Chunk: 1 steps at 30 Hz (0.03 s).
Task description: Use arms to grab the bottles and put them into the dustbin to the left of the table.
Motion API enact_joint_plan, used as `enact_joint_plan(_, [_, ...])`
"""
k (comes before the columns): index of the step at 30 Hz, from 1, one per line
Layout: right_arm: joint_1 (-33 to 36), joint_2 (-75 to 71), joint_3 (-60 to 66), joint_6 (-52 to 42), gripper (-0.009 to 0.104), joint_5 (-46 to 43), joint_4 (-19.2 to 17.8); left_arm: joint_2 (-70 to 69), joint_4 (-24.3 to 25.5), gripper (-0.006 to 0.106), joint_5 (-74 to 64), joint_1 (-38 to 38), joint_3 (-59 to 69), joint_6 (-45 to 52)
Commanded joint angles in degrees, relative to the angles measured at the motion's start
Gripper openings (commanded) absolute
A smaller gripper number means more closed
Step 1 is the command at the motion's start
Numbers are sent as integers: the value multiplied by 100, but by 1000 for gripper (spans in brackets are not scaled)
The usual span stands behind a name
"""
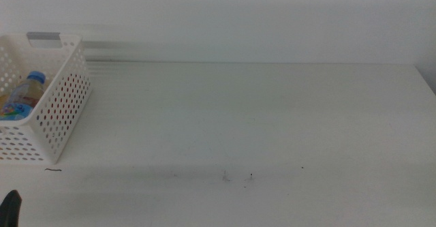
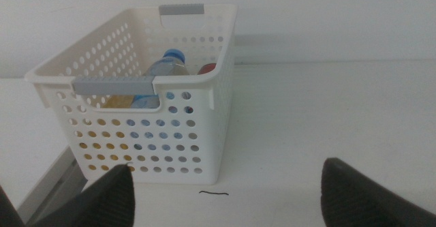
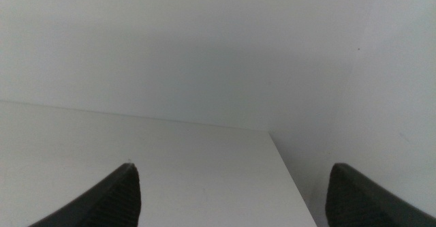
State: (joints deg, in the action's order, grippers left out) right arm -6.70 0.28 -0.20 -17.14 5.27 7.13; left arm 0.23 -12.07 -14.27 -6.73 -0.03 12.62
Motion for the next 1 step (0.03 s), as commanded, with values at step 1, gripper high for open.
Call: enact_joint_plan(1, [-31, -28, 20, -51, 93, -56, -76, -23, 21, 94, 44, 42, 3, -68])
